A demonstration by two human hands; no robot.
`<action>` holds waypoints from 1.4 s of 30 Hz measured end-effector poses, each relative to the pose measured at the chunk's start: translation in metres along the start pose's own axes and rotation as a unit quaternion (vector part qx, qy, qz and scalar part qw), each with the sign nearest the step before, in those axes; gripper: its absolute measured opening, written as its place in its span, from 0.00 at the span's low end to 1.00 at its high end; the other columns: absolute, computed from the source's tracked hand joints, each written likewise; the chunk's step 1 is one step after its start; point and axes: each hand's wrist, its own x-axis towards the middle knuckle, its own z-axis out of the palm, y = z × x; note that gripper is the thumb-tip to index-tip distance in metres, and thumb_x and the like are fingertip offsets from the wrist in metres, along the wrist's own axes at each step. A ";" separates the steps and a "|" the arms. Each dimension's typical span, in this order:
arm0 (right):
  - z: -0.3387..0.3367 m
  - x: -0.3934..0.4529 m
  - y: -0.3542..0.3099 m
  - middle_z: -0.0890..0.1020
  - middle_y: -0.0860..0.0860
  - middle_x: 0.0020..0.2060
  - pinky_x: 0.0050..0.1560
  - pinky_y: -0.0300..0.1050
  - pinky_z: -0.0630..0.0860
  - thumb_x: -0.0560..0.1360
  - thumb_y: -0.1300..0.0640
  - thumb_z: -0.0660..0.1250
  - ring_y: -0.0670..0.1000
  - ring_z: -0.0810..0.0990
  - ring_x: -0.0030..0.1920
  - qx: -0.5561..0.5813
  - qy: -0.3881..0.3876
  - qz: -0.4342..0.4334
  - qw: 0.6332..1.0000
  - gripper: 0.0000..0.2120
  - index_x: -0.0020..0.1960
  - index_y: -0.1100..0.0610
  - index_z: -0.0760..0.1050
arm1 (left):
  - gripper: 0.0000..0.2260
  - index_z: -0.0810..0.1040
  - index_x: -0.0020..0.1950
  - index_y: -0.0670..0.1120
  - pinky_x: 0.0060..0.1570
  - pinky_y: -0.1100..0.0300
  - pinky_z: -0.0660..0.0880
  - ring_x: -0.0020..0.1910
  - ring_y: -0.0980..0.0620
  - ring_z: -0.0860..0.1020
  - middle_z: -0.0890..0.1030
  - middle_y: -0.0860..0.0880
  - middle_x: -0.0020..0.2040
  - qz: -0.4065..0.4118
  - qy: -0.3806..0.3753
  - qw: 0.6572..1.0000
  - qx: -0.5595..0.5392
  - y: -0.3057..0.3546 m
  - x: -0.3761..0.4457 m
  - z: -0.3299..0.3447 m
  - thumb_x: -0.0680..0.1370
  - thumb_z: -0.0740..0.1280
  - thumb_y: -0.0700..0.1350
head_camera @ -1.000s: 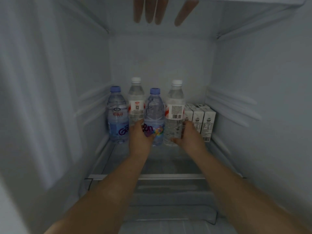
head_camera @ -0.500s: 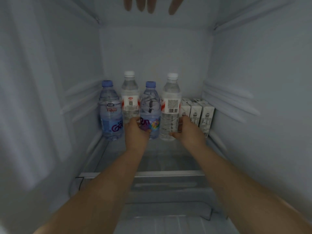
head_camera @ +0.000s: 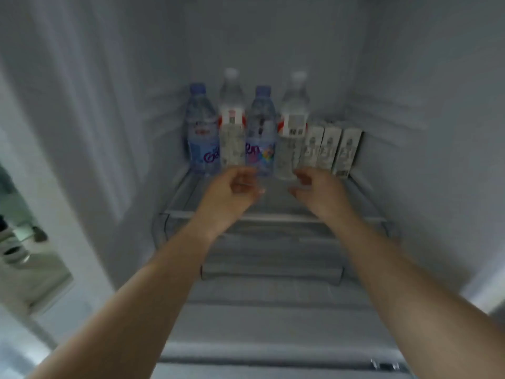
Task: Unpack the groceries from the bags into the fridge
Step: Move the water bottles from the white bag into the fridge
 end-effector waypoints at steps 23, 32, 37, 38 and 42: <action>0.037 -0.490 -0.022 0.79 0.51 0.55 0.54 0.46 0.75 0.69 0.54 0.74 0.49 0.79 0.53 -0.049 -0.009 0.284 0.958 0.21 0.61 0.52 0.76 | 0.14 0.78 0.56 0.49 0.50 0.63 0.74 0.48 0.58 0.78 0.79 0.53 0.52 0.015 -0.355 0.920 0.163 -0.077 -0.364 -0.010 0.72 0.73 0.46; -0.001 -0.671 0.005 0.74 0.47 0.61 0.55 0.50 0.74 0.72 0.50 0.70 0.52 0.77 0.58 -0.069 -0.012 0.459 0.886 0.22 0.65 0.46 0.71 | 0.14 0.78 0.56 0.49 0.49 0.62 0.71 0.49 0.56 0.78 0.80 0.52 0.53 0.024 -0.542 0.821 0.180 -0.061 -0.482 0.080 0.71 0.74 0.45; -0.063 -0.778 0.029 0.75 0.48 0.60 0.54 0.49 0.75 0.72 0.49 0.70 0.51 0.77 0.57 -0.067 0.035 0.532 0.843 0.23 0.65 0.47 0.71 | 0.14 0.77 0.56 0.49 0.50 0.63 0.70 0.50 0.56 0.77 0.79 0.52 0.53 0.032 -0.603 0.778 0.171 -0.019 -0.564 0.157 0.72 0.73 0.45; -0.079 -0.800 0.034 0.75 0.48 0.59 0.54 0.48 0.75 0.72 0.48 0.70 0.51 0.77 0.57 -0.069 0.044 0.546 0.834 0.23 0.65 0.47 0.71 | 0.14 0.77 0.56 0.49 0.51 0.63 0.70 0.50 0.56 0.77 0.79 0.52 0.53 0.035 -0.614 0.771 0.165 -0.008 -0.582 0.174 0.72 0.73 0.45; -0.143 -0.876 0.054 0.76 0.50 0.57 0.53 0.47 0.75 0.71 0.48 0.71 0.52 0.78 0.56 -0.088 0.089 0.578 0.807 0.23 0.65 0.47 0.72 | 0.15 0.77 0.58 0.48 0.50 0.65 0.68 0.51 0.55 0.77 0.79 0.51 0.55 0.073 -0.652 0.741 0.143 0.035 -0.648 0.244 0.72 0.73 0.45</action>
